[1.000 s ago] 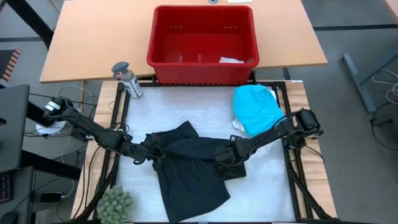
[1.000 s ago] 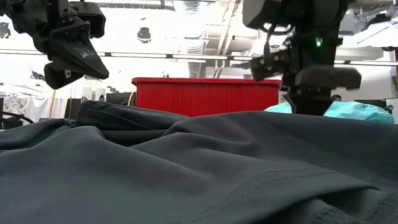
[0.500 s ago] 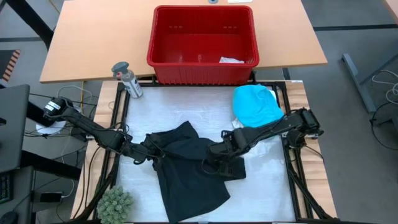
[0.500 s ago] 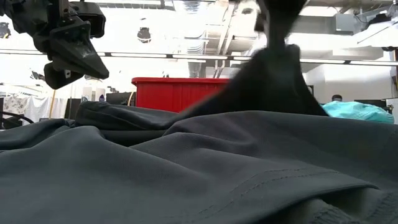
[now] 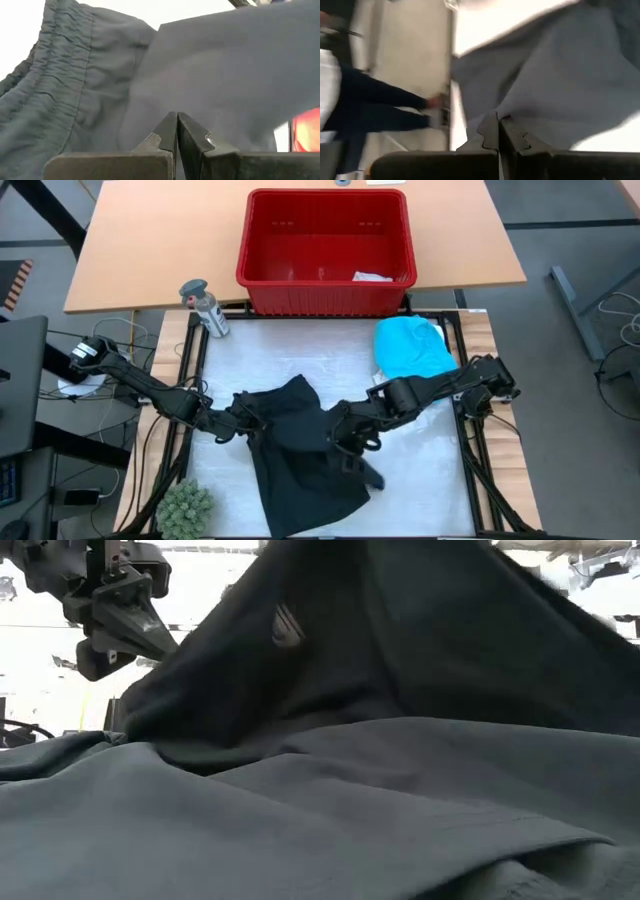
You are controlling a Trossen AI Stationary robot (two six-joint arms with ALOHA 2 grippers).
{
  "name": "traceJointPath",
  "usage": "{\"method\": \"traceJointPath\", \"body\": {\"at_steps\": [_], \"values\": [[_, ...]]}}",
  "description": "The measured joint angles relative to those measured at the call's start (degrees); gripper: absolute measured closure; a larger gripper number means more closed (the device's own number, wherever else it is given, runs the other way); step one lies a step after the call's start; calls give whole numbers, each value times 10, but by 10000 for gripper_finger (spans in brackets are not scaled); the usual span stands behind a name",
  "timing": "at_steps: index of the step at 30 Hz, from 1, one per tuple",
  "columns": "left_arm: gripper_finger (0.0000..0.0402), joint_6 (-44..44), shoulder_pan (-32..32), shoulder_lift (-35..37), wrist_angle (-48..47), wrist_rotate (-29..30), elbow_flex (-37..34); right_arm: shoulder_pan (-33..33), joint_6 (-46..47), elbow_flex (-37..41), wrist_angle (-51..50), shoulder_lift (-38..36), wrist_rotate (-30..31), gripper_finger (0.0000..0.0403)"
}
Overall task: Fold Laundry from Bin
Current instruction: Fold the black shorts
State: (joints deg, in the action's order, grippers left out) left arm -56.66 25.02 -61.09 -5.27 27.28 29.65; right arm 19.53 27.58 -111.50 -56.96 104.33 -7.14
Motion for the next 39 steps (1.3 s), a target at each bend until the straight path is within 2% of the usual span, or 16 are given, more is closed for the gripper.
{"method": "traceJointPath", "body": {"at_steps": [3,8,12,18,20,26,30,39], "values": [[401,0,0,0,0,5,0,4,3,-2,62,10,-27,385],[402,-1,0,0,-2,6,0,3,9,-1,103,36,-68,385],[401,-1,0,0,-1,6,0,-4,10,-1,139,71,-123,385],[402,0,0,0,7,22,0,-13,24,-5,295,124,-234,385],[401,0,0,0,10,25,0,-17,26,-23,302,142,-254,385],[401,17,-1,9,21,45,0,-29,-1,-81,316,188,-279,384],[401,18,-8,22,28,57,0,-46,-7,-85,333,206,-278,367],[401,24,-20,24,6,45,0,-61,-9,-83,345,246,-274,346]]}}
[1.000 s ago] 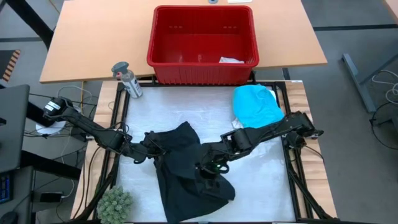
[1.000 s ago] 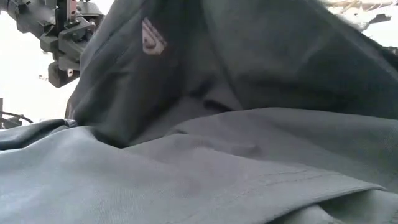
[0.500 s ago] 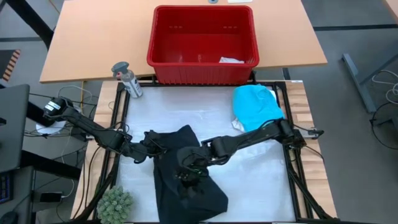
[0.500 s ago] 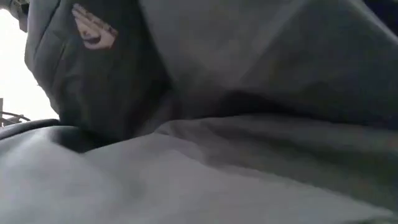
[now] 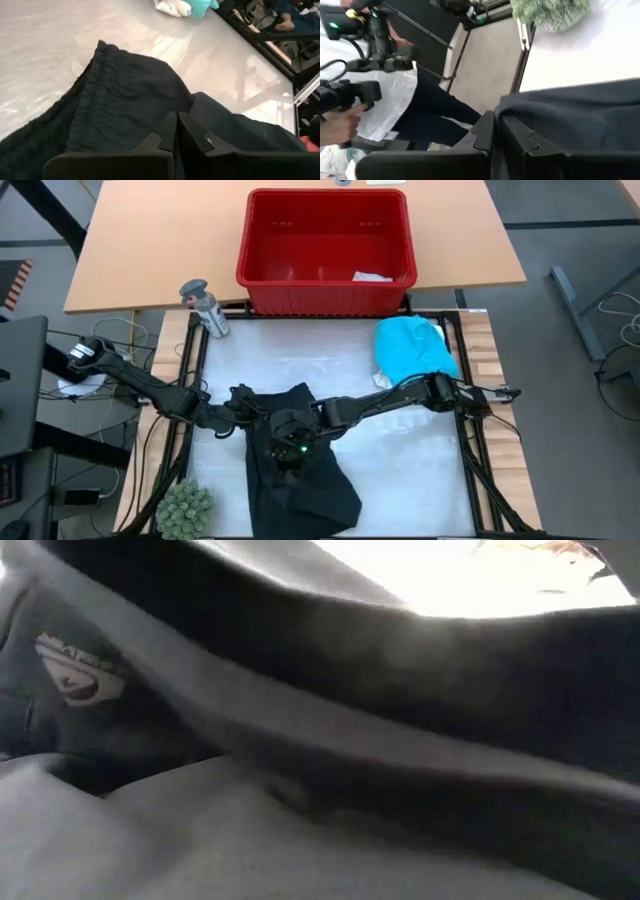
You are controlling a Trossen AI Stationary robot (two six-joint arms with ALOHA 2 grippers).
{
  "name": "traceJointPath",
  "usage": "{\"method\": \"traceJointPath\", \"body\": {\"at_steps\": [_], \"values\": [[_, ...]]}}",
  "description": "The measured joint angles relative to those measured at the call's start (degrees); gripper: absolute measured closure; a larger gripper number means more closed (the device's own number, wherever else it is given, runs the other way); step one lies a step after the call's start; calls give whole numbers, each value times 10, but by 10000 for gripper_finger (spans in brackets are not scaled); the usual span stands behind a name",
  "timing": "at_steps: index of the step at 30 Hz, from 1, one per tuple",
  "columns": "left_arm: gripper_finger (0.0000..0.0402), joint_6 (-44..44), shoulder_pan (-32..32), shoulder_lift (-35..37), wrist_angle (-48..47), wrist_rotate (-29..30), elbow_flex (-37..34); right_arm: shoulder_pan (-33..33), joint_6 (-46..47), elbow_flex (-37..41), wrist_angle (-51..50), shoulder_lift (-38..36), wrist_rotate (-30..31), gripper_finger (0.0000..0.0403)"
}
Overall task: Fold Laundry from Bin
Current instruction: Fold the black shorts
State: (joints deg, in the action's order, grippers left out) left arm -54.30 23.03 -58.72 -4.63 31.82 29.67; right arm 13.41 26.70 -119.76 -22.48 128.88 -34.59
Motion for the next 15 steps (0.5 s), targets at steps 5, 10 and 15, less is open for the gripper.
{"method": "traceJointPath", "body": {"at_steps": [5,10,15], "values": [[401,24,-7,24,-10,8,0,4,-16,0,1,0,11,307],[401,25,-26,78,-25,-3,0,0,-14,0,32,-3,17,236],[401,12,-25,149,-66,-55,5,-11,-26,0,-44,-14,34,215]]}}
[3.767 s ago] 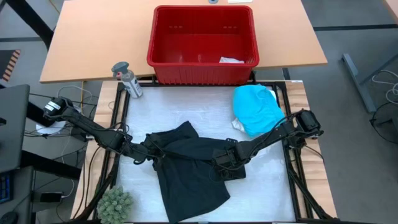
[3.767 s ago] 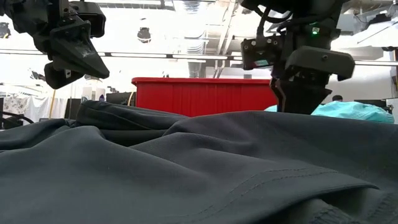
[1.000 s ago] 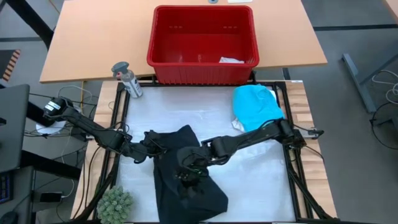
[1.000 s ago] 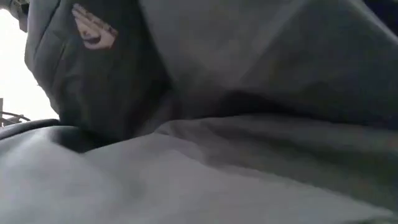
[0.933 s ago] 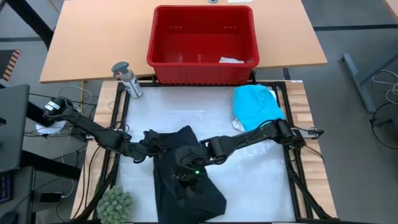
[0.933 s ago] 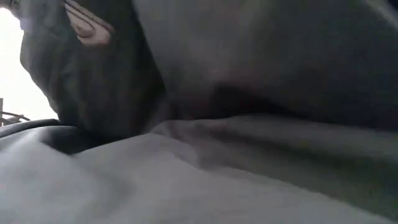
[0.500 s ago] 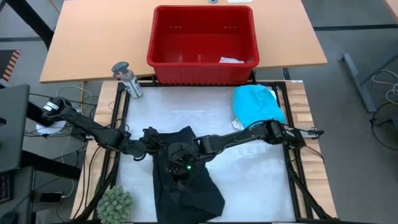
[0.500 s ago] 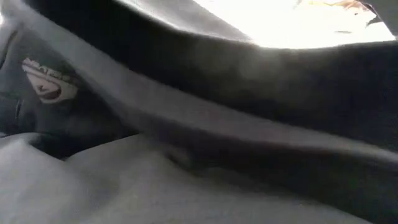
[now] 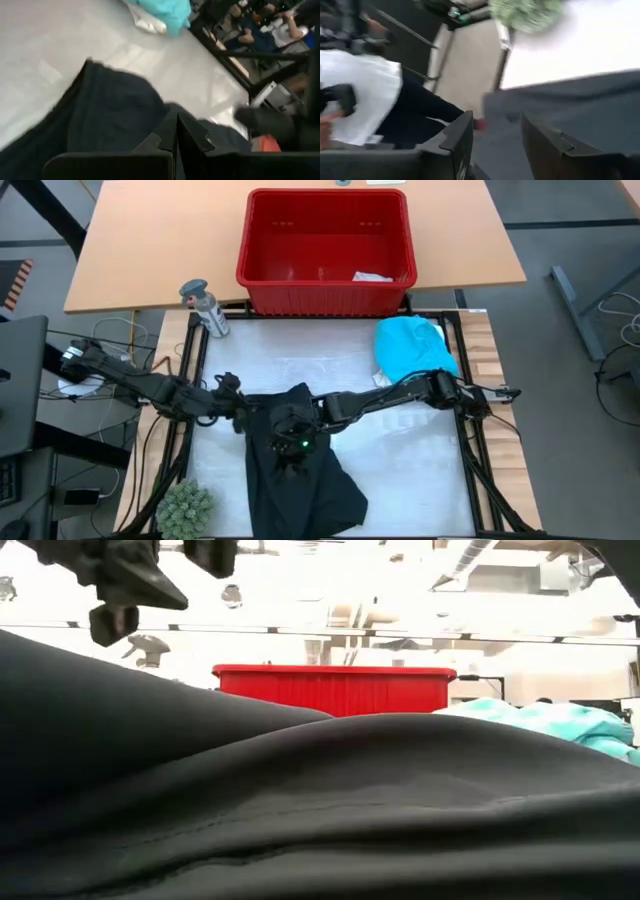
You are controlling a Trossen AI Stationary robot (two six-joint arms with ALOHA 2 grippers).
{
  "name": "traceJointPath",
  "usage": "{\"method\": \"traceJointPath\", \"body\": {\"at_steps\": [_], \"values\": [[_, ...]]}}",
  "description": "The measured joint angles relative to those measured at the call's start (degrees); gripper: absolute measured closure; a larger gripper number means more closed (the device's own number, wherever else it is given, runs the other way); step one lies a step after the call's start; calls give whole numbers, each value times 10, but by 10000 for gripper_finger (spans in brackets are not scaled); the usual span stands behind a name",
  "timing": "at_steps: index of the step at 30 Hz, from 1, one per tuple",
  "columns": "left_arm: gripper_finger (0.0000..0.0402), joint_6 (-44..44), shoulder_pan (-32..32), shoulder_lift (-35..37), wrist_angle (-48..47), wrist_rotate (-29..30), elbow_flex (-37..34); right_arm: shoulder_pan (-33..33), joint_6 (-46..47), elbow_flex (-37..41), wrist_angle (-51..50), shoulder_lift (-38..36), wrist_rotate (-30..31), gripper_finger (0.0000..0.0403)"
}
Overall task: Fold Laundry from Bin
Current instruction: Fold the black shorts
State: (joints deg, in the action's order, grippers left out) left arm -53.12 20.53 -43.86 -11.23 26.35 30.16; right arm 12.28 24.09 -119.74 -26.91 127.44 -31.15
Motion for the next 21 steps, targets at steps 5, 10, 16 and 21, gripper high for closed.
{"method": "traceJointPath", "body": {"at_steps": [5,10,16,21], "values": [[401,-107,18,39,-159,-9,29,-19,-35,-1,-177,-36,81,233],[401,-205,43,9,-235,19,30,-32,-79,0,-357,-74,193,238],[401,-229,43,-66,-248,-17,30,-48,-111,0,-503,-137,266,237],[398,-206,43,-128,-248,-20,30,-63,-106,0,-583,-202,313,236]]}}
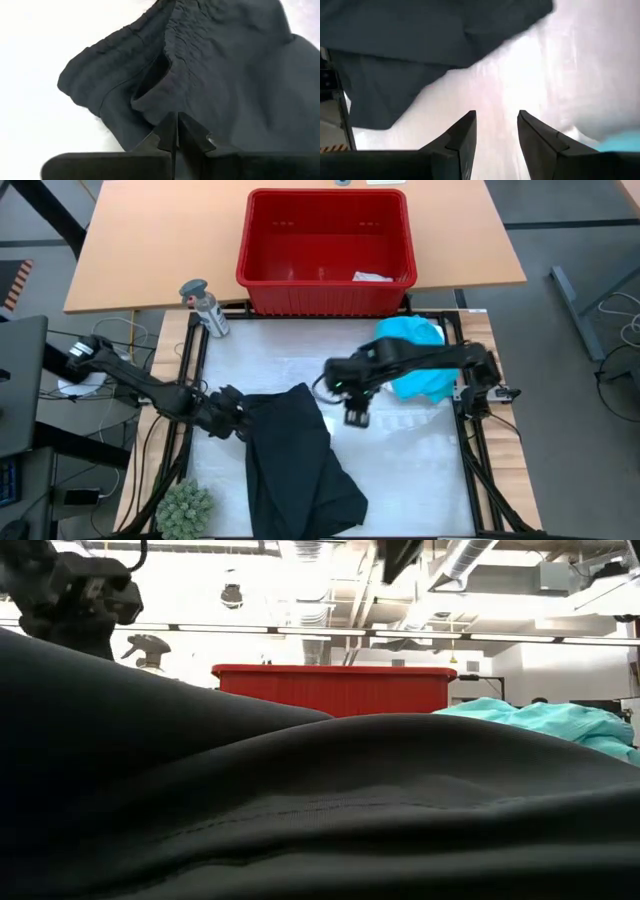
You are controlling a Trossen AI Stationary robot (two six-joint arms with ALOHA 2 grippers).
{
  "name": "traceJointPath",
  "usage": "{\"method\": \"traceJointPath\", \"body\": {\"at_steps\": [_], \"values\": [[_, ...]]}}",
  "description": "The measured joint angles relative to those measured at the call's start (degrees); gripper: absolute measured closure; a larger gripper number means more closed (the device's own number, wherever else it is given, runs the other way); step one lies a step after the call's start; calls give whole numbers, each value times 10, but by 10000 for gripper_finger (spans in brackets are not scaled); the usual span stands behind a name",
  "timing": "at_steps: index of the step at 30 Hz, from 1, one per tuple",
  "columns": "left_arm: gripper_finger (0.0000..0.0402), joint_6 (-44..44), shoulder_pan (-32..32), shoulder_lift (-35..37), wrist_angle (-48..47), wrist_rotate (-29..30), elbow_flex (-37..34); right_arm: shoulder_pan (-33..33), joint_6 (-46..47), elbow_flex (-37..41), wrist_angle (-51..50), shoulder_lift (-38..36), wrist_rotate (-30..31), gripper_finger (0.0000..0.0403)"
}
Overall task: Fold Laundry from Bin
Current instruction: Fold the black shorts
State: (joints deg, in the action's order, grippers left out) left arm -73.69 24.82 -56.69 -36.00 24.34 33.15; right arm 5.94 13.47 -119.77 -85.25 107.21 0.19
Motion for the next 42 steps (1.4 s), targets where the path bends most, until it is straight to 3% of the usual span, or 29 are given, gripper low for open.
{"method": "traceJointPath", "body": {"at_steps": [4,8,13,17,26,35,42], "values": [[366,14,-1,-18,33,1,0,-8,22,0,-22,-53,35,237],[310,-1,-15,-18,71,-2,0,-8,32,0,-24,-100,71,237],[235,-16,-31,-18,61,-7,0,-2,59,0,-26,-140,80,237],[198,-56,-50,-18,33,-37,0,9,64,0,-27,-156,87,237],[192,-78,-73,-18,13,-67,3,21,56,0,-48,-158,106,237],[194,-103,-80,-19,-51,-77,52,18,40,0,-48,-158,106,237],[201,-128,-70,-74,-32,-80,51,20,41,0,-48,-158,106,237]]}}
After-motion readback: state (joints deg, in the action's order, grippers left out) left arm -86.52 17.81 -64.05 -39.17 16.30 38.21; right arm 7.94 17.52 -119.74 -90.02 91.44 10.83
